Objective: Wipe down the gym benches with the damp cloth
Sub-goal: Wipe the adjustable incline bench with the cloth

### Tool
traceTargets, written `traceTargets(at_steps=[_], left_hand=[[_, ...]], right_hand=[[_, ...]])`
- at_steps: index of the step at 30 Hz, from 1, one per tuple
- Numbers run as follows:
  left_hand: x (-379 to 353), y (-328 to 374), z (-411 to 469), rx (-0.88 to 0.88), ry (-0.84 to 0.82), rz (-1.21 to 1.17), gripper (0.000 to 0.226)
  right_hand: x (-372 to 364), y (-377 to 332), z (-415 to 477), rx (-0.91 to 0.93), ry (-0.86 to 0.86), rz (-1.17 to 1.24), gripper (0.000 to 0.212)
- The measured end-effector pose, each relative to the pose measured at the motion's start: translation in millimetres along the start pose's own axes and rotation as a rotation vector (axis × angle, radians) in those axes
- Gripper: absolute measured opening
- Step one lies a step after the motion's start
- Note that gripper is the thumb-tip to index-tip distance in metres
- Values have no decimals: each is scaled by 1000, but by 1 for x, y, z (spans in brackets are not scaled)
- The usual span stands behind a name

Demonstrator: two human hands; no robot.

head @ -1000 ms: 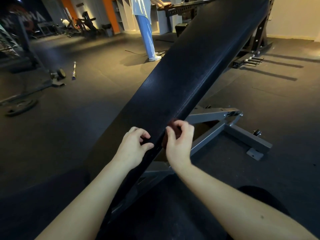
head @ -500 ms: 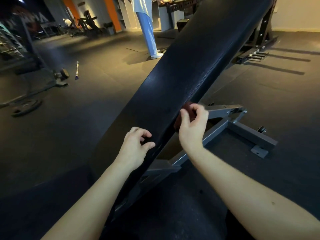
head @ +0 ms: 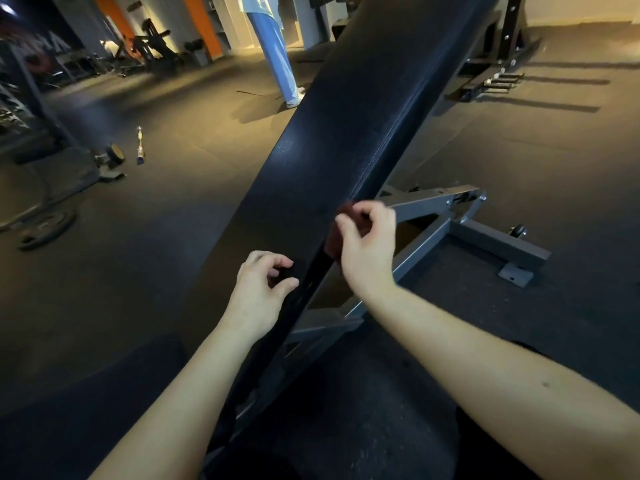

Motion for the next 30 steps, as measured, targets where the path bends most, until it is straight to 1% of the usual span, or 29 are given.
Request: traceTargets(at_steps=[2,4,7,9,12,14,17,20,23,27,30], left_hand=[[0,-1,-3,-7,7,-10,23],[0,-2,-3,-8,12,-11,24],[0,-4,-1,-2,19,-15,25],[0,-3,-1,-19,31,-12,24],[0,-3,-3,-23,42,-11,24],[-1,-3,-5,-25,53,-9,23],[-2,-4,-6,-34,68,0,22],[-3,-7,-7,-24,85,-16,21],[-4,-8,-10,-24,133,-25,21],[-7,-5,-16,-36,194,-4,21],[-8,-1,-20,-45,232,24,22]], right_hand=[[0,-5,15,-34,45,19,21],[-6,-1,10,-27,68,6,22],[-18,19,-24,45,26,-36,20],[-25,35,-45,63,-51,-63,21],[-31,58,-65,20,-231,-114,23],[-28,70,-70,-14,-373,-200,19],[-16,80,-60,-85,-528,-313,12],[-11,80,-49,-190,-669,-269,8],[-11,84,-46,-272,-721,-190,7],[-12,88,-50,-254,-745,-91,4],[-10,87,-52,-236,-796,-41,6]])
Point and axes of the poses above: each hand's wrist, its own z-axis towards the middle knuckle, its own x-axis out of the back of the hand, y = z × x, the point moved 7 cm from there along z, towards the middle knuckle, and after that the axes turned 12 degrees about -x, right-handed, at the moved point
